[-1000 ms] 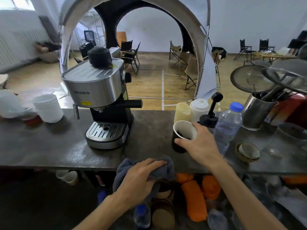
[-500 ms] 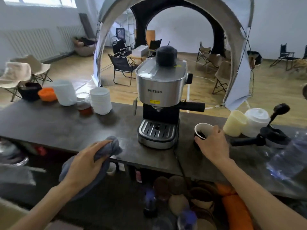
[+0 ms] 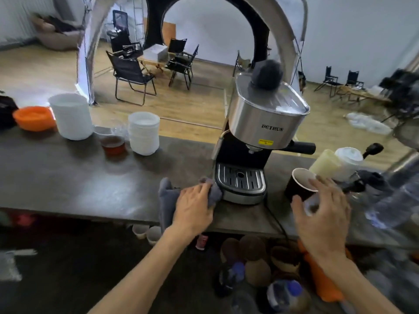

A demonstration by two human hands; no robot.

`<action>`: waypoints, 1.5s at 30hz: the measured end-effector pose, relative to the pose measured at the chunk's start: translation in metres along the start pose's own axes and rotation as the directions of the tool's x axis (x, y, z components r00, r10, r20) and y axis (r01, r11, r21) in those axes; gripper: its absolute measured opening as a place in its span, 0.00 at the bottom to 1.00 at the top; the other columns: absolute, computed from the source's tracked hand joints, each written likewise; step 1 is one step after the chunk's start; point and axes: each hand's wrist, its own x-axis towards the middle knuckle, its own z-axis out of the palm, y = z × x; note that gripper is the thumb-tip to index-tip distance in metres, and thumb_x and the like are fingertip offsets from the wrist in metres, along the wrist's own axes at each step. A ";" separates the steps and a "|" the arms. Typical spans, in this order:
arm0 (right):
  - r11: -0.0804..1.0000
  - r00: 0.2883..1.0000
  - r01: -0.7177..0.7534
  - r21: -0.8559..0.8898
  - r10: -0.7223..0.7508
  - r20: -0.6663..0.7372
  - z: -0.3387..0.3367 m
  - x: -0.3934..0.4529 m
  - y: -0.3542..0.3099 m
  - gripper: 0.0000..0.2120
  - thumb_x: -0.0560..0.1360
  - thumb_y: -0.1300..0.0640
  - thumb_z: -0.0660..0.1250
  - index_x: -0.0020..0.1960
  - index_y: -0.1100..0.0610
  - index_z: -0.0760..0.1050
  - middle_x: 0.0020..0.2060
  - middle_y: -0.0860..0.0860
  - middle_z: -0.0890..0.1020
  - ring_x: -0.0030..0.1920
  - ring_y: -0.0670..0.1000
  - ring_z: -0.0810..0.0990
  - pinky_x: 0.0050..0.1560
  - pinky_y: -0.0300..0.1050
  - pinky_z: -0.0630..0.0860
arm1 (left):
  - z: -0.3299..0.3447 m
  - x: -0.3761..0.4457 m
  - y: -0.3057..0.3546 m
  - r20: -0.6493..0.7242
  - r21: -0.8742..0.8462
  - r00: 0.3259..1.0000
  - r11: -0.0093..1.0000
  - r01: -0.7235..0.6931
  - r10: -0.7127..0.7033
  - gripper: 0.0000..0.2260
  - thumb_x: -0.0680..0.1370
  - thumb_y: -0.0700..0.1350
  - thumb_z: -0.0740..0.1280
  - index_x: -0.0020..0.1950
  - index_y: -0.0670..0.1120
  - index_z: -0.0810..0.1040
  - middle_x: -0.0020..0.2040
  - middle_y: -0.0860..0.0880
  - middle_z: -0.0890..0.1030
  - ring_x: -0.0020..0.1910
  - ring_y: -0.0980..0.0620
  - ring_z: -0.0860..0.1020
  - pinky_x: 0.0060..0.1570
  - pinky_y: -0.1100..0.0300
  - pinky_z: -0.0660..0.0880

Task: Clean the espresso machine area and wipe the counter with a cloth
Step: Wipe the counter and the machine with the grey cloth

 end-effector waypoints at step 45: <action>0.876 0.600 -0.128 0.465 -0.305 0.740 0.095 -0.196 -0.241 0.19 0.71 0.60 0.71 0.60 0.44 0.80 0.54 0.39 0.81 0.57 0.38 0.79 0.59 0.37 0.75 | -0.164 -0.179 -0.241 0.099 -0.147 0.895 0.896 -0.420 0.436 0.19 0.68 0.48 0.72 0.58 0.57 0.77 0.63 0.60 0.73 0.67 0.58 0.69 0.67 0.62 0.61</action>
